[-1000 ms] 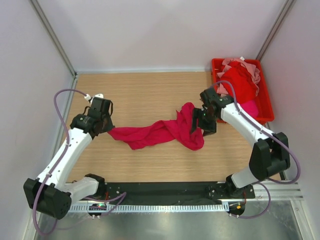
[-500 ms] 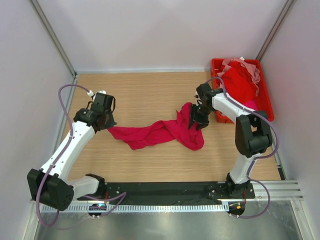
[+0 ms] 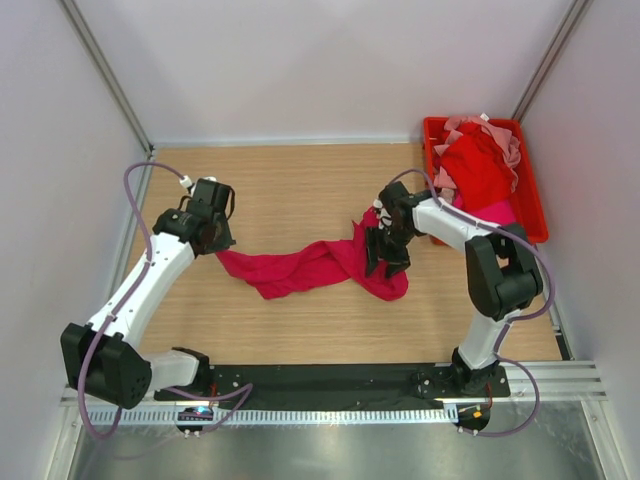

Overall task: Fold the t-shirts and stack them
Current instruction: Flatten the tshirt out

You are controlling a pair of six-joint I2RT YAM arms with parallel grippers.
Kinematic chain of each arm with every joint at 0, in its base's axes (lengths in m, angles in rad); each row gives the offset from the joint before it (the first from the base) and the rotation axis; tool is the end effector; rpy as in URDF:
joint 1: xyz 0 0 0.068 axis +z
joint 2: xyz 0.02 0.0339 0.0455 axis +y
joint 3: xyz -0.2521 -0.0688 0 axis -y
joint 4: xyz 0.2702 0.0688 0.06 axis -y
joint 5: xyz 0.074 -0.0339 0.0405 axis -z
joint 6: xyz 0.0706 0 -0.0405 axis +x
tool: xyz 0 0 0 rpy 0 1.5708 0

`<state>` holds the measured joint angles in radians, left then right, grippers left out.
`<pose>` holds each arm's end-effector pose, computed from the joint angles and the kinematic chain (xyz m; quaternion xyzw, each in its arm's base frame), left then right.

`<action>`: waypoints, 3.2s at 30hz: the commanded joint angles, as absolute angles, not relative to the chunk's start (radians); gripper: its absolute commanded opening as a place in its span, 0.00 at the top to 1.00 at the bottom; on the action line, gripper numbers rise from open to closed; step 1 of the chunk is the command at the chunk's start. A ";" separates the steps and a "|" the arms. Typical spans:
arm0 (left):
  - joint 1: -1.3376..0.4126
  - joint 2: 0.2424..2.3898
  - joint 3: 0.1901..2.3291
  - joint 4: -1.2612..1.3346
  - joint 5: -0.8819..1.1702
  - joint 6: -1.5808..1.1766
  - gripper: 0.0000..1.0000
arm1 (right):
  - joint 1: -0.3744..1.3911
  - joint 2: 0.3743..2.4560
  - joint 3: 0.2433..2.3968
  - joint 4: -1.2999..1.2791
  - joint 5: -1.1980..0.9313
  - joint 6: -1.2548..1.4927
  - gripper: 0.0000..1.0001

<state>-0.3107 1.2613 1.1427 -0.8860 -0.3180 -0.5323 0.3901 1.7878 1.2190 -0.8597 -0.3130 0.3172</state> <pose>0.2869 -0.0690 0.2622 -0.1488 0.9374 0.0259 0.3139 0.3194 0.1548 0.1250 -0.0470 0.9842 0.1702 0.0120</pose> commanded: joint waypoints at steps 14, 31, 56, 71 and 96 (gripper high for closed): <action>-0.304 1.244 1.137 -0.839 -0.319 -0.505 1.00 | 0.399 2.072 1.880 -0.922 -0.141 0.354 0.33; -0.305 1.250 1.140 -0.831 -0.321 -0.473 1.00 | 0.431 2.206 1.930 -0.925 -0.084 0.305 0.46; -0.235 1.214 1.318 -0.867 -0.393 -0.451 1.00 | 0.445 2.064 2.293 -1.019 0.035 0.376 0.99; -0.343 0.939 1.114 -0.779 -0.009 -0.650 1.00 | 0.316 1.792 2.359 -0.586 0.139 0.403 0.99; -1.307 0.930 1.093 -0.922 -0.508 -1.221 0.73 | 0.478 2.005 2.381 -0.120 -0.311 0.948 0.99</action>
<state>-1.2995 1.0424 1.1458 -0.8585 -0.3450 -1.0443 0.3698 1.9701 2.4397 -0.1684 -0.1730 0.8448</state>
